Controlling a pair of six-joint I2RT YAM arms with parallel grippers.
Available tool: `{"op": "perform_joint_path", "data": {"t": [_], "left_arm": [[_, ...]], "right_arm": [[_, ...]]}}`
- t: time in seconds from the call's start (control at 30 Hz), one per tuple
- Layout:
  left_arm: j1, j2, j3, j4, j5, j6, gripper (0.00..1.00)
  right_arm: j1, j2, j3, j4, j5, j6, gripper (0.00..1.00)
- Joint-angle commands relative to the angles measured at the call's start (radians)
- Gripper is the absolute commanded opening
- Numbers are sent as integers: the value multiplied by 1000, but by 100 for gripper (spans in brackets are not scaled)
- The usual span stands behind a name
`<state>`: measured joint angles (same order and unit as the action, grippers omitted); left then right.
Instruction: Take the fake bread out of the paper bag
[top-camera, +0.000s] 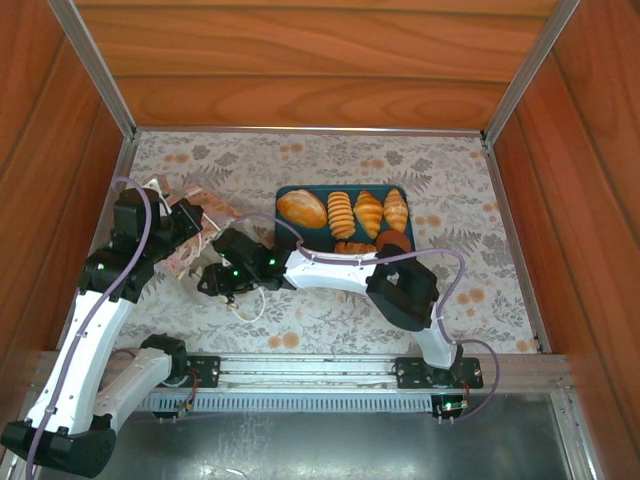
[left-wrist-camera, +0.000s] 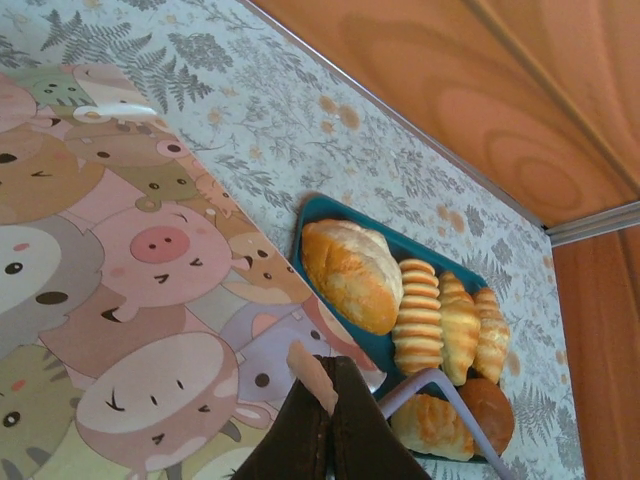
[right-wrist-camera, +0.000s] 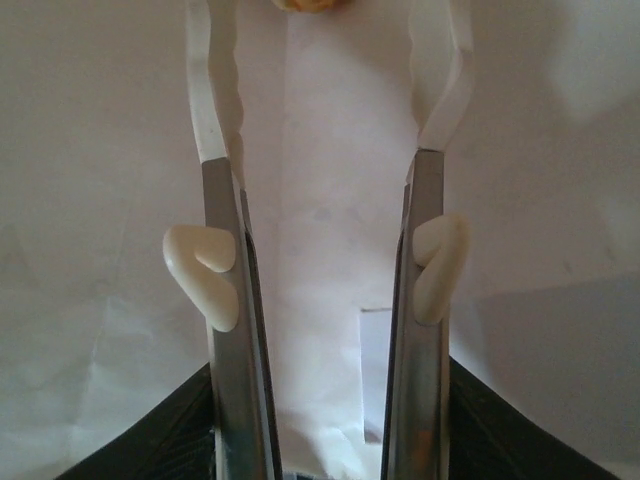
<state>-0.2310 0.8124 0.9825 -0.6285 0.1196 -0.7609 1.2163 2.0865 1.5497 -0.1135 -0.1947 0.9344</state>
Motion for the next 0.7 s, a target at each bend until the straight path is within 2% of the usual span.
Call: {"op": "perform_joint_path", "data": {"t": [0.0, 0.53, 0.67], "left_arm": [[3, 0, 26, 9, 18, -15, 0], [4, -28, 13, 15, 23, -7, 0], [4, -41, 15, 14, 13, -2, 0]], "right_arm": [[-19, 27, 35, 20, -32, 44, 52], [-37, 157, 129, 94, -133, 52, 55], [-42, 160, 133, 99, -128, 43, 49]]}}
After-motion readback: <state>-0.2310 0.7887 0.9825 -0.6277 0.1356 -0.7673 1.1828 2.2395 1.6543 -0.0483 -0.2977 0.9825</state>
